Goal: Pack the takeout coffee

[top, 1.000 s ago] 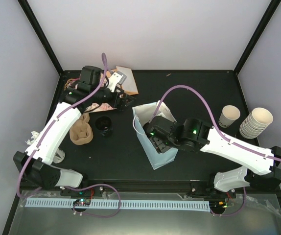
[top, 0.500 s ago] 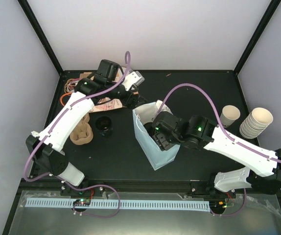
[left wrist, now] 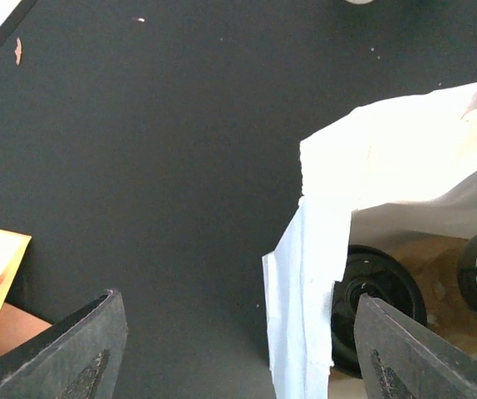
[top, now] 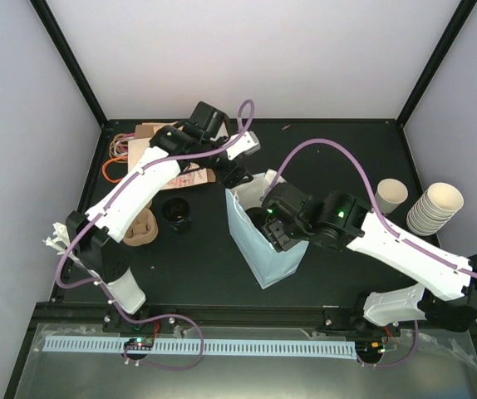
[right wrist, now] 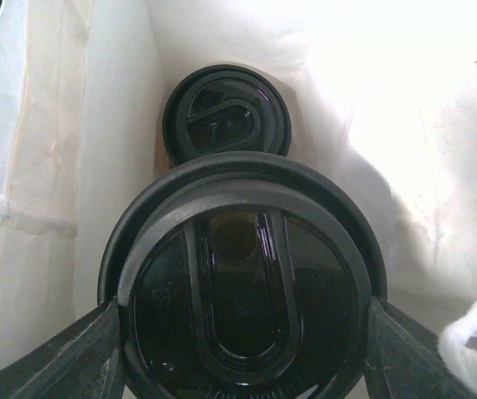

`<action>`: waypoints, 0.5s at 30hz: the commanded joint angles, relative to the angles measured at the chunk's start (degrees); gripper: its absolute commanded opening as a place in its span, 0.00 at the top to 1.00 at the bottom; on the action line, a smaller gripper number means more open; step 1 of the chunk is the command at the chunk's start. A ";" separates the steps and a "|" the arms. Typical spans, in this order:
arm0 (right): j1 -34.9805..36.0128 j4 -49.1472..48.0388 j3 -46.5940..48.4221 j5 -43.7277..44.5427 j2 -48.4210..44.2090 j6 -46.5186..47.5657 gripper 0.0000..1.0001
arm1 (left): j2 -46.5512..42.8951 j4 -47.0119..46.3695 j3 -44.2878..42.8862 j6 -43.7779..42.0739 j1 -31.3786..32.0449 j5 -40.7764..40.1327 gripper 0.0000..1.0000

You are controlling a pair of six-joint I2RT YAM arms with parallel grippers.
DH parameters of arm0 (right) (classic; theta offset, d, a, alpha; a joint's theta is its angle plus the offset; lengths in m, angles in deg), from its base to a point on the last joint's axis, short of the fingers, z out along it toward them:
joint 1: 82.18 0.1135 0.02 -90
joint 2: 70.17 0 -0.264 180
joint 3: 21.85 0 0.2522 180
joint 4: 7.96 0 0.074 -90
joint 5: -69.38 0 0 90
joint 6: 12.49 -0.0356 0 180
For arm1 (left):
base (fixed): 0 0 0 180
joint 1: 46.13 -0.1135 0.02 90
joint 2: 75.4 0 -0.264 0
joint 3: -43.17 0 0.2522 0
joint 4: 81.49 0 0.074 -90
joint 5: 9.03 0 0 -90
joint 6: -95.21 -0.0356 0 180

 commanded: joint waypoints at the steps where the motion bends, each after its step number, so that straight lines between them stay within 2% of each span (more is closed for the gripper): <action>1: -0.73 -0.33 1.64 -0.49 -0.62 1.47 0.52 | 1.40 2.78 -2.69 -4.47 1.28 -1.48 0.24; 8: -0.91 -0.54 1.71 -0.89 -0.43 1.75 0.52 | 2.83 3.96 -3.03 -6.65 3.34 -1.91 0.33; 9: -0.91 -0.54 1.72 -0.87 -0.42 1.77 0.52 | 2.99 3.83 -3.16 -6.66 3.49 -2.04 0.37; 12: -1.01 -0.61 1.58 -1.04 -0.43 1.75 0.52 | 3.65 4.02 -4.66 -6.62 3.47 -2.86 0.57; 15: -1.01 -0.63 1.57 -1.05 -0.52 1.70 0.52 | 3.39 4.22 -5.94 -6.08 3.66 -3.46 0.66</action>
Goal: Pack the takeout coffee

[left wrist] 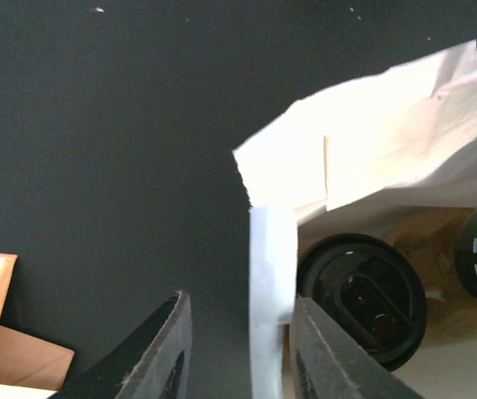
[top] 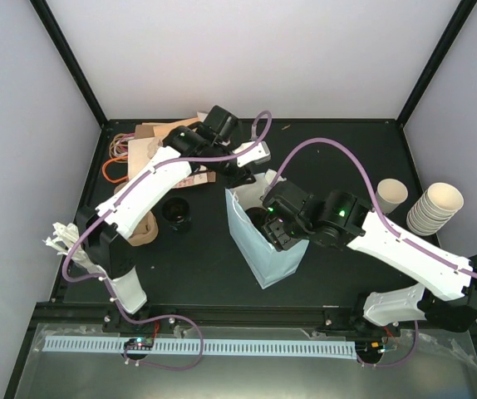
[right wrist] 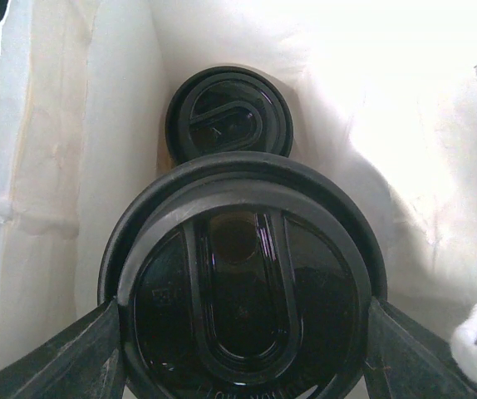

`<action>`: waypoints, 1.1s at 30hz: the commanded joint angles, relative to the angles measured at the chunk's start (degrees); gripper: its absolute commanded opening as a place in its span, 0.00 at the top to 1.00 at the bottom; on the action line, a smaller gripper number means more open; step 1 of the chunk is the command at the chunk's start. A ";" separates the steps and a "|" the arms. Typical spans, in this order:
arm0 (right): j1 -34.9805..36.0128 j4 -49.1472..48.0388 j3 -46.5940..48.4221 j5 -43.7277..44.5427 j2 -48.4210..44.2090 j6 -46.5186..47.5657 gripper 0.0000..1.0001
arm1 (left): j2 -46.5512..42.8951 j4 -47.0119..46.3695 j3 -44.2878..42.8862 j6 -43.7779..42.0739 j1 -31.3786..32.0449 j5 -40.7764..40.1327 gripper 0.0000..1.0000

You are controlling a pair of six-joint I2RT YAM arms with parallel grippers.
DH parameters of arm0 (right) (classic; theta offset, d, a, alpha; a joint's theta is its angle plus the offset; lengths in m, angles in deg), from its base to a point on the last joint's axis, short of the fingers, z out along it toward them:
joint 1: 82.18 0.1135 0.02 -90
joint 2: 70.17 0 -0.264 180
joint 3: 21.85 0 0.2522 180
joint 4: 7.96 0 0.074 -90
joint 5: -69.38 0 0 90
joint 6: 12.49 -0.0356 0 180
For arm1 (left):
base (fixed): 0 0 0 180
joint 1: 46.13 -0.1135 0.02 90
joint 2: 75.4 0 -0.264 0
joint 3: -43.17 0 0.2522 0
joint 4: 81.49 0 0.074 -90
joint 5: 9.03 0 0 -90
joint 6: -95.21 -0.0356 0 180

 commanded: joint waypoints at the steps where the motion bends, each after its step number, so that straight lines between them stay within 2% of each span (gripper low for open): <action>1: -0.28 -0.59 1.17 -0.32 -0.52 0.76 0.52 | -0.24 0.32 -3.91 -0.35 0.27 -1.39 0.68; 3: -0.38 -0.63 1.09 -0.37 -0.52 0.73 0.52 | -0.98 -0.38 -3.86 0.02 0.29 -1.63 0.75; 8: -0.37 -0.63 1.05 -0.42 -0.43 0.82 0.52 | -2.41 -0.62 -3.86 0.90 0.24 -1.36 0.81; 15: -0.45 -0.59 1.06 -0.02 -0.35 1.28 0.52 | -2.80 0.21 -4.15 2.13 0.26 -1.38 0.98; 26: -2.21 1.17 5.42 -0.57 1.59 4.34 0.52 | -6.07 2.70 -3.90 5.95 1.06 -1.51 0.98; 33: -2.32 2.83 6.32 -2.51 3.45 4.95 0.53 | -9.03 3.24 -3.04 17.44 1.65 -3.91 0.99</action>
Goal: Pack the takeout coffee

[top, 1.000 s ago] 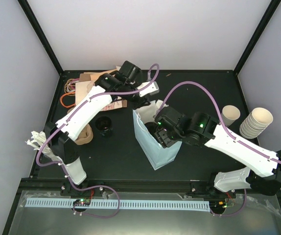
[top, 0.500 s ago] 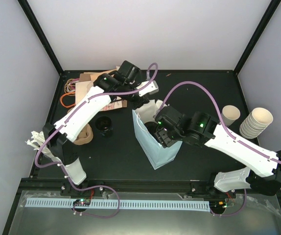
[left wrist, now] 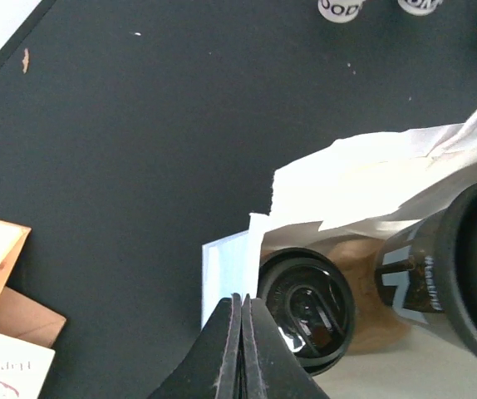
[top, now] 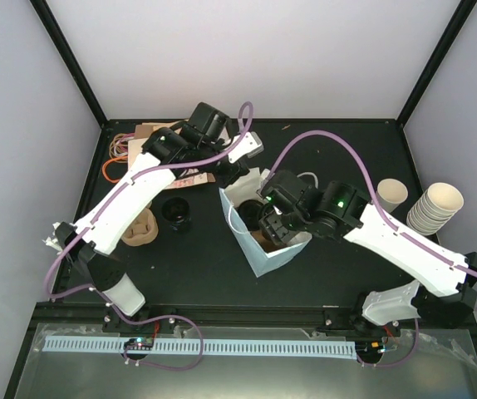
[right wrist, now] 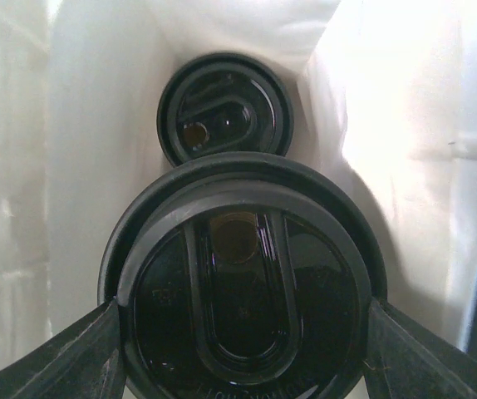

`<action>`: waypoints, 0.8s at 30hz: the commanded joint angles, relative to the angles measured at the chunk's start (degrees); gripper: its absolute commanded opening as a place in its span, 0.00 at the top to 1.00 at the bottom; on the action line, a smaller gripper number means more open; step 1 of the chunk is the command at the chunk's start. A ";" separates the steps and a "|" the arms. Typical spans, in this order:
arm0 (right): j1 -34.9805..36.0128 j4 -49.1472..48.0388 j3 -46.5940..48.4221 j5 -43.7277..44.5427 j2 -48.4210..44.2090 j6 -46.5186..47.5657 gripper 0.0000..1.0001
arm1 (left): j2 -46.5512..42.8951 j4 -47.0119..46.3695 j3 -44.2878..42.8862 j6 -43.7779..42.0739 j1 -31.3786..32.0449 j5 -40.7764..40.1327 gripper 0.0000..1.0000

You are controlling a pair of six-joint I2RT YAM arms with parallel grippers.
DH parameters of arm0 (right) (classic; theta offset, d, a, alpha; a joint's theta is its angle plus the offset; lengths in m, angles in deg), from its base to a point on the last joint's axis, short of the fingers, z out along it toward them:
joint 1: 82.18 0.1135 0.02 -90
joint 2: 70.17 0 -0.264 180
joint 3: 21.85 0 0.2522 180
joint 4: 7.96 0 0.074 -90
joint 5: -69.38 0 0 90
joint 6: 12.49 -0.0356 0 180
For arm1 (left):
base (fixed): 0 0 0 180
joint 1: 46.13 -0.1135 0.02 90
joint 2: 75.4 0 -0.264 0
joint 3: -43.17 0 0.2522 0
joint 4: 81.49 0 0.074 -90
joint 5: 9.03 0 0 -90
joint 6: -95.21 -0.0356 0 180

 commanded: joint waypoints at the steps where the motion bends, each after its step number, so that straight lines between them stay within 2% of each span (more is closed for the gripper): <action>1: -0.36 1.81 0.94 -1.04 0.95 0.69 0.53 | -3.30 1.21 -1.00 10.62 0.56 -2.21 0.98; 7: 0.86 3.67 0.47 0.92 0.66 -2.07 0.56 | -6.18 1.04 1.87 20.72 0.78 -2.81 0.98; 12: 3.19 1.51 -2.76 0.91 -1.13 -1.97 0.57 | -8.35 1.29 4.54 25.42 2.19 -2.40 0.98; 24: 3.30 0.12 -6.80 -6.17 -3.85 7.28 0.57 | -21.09 -1.17 19.96 37.47 3.80 0.82 0.98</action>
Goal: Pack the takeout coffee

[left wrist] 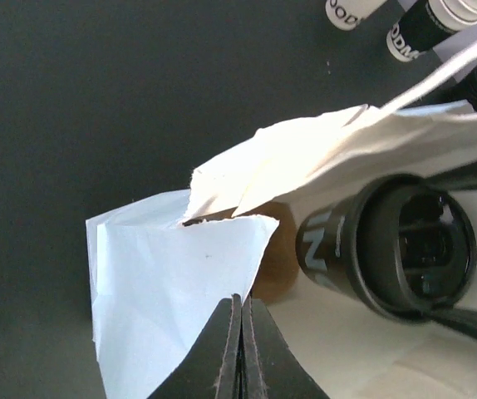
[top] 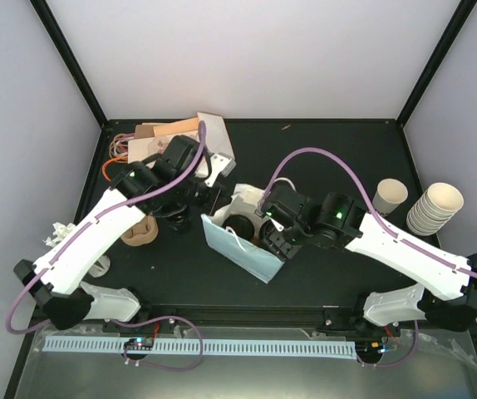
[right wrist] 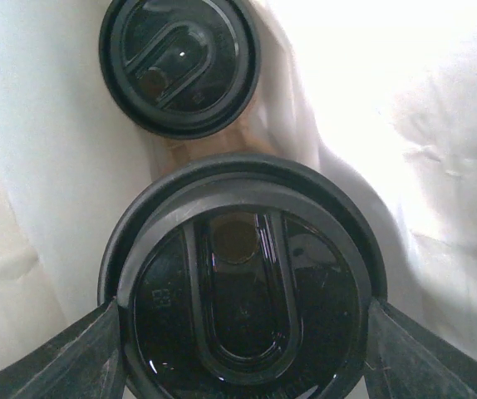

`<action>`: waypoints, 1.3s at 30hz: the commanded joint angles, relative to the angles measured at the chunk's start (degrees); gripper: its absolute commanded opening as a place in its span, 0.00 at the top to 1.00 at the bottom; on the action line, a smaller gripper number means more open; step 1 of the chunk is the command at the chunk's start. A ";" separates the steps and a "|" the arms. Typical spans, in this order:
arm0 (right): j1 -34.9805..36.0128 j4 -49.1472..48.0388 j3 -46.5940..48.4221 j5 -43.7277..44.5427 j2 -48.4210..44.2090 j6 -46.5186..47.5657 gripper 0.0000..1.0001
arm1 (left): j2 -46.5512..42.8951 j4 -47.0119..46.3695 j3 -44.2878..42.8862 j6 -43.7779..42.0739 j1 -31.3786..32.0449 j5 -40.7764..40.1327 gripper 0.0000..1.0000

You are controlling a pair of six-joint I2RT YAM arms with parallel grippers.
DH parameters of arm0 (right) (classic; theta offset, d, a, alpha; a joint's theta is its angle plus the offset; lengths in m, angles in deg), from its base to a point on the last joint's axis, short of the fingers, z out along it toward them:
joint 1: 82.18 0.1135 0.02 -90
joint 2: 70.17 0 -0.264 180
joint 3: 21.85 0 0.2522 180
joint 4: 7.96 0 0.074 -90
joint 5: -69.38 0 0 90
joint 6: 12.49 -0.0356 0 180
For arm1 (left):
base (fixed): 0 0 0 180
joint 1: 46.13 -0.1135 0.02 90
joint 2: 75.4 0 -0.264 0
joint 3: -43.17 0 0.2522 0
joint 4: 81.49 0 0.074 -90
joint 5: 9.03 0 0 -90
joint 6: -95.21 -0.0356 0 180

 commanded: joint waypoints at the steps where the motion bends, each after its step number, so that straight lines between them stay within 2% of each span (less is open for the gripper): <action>1: 0.23 -0.96 -1.40 -3.74 -2.02 3.97 0.57 | -6.59 -1.33 5.35 6.82 1.11 2.33 0.98; 6: 0.49 -2.69 -1.85 -4.82 -0.94 4.78 0.57 | -11.79 -3.69 11.37 9.21 1.81 3.17 0.98; 12: 3.19 -7.06 -2.41 -3.60 -0.60 6.13 0.62 | -17.34 -10.03 15.44 9.08 1.83 -1.54 0.98; 17: 7.70 -3.88 0.51 -1.54 1.90 6.52 0.61 | -19.05 -14.55 16.63 7.30 1.83 -4.50 0.98; 24: 10.33 0.81 1.09 1.86 3.36 2.37 0.61 | -21.09 -19.36 21.88 7.65 1.83 -4.62 0.98; 33: 14.13 -3.99 -4.47 7.80 3.65 -2.51 0.62 | -25.99 -22.25 27.15 7.77 1.89 -3.26 0.99; 39: 19.57 -1.44 -3.77 14.53 7.49 -6.03 0.62 | -31.98 -26.62 32.42 8.86 2.00 -2.87 0.98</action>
